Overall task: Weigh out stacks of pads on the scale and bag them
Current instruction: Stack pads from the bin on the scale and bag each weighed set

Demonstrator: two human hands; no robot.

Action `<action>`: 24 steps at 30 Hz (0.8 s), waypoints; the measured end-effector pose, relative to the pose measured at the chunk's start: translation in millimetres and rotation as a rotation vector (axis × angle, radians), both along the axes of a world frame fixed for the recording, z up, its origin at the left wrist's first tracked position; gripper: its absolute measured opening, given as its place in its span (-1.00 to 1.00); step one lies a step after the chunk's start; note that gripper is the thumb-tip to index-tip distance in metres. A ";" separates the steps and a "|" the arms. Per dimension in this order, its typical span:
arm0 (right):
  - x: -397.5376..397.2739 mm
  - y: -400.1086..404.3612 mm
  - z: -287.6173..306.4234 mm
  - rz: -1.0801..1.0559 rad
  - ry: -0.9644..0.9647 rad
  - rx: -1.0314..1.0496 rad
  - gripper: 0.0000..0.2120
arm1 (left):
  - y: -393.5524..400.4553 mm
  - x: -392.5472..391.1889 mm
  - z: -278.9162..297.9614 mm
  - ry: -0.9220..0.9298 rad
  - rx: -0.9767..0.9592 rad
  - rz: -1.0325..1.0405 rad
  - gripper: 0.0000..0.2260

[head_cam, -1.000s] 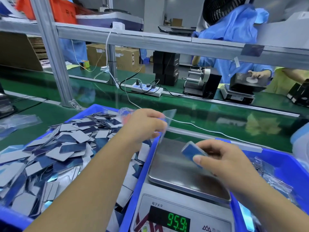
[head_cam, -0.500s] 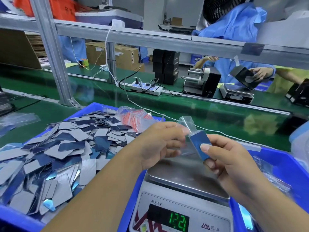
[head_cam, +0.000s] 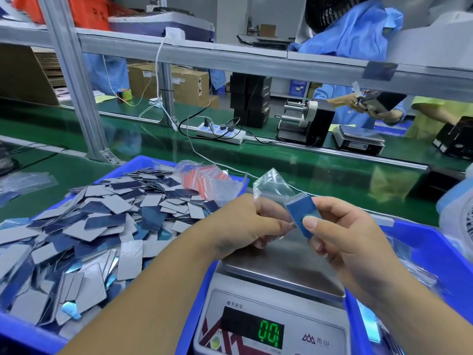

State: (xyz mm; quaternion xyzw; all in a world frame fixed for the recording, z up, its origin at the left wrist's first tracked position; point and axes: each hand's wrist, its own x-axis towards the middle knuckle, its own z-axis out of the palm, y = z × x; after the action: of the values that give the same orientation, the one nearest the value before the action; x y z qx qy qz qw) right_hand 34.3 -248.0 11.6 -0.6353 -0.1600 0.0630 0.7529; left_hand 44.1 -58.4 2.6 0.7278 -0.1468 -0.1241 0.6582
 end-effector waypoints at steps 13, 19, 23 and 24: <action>5.8 -8.7 -5.4 -0.147 -0.380 -0.970 -0.78 | 11.2 12.5 -2.8 0.046 -0.085 0.384 -0.67; 4.7 -7.9 -6.8 -0.098 -0.504 -1.099 -0.73 | 11.7 11.8 -3.8 0.078 -0.203 0.277 -0.82; 6.7 -10.1 -9.4 -0.102 -0.552 -1.151 -0.80 | 9.8 10.4 -3.3 0.092 -0.193 0.213 -0.76; 7.5 -10.4 -9.8 -0.100 -0.565 -1.162 -0.79 | 9.6 10.0 -3.5 0.096 -0.186 0.211 -0.75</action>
State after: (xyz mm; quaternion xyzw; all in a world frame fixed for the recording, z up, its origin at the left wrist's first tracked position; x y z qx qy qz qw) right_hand 41.7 -258.4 1.9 -0.9381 -0.2618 -0.0655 0.2171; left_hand 54.1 -48.8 -0.9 0.6682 -0.0489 -0.0747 0.7386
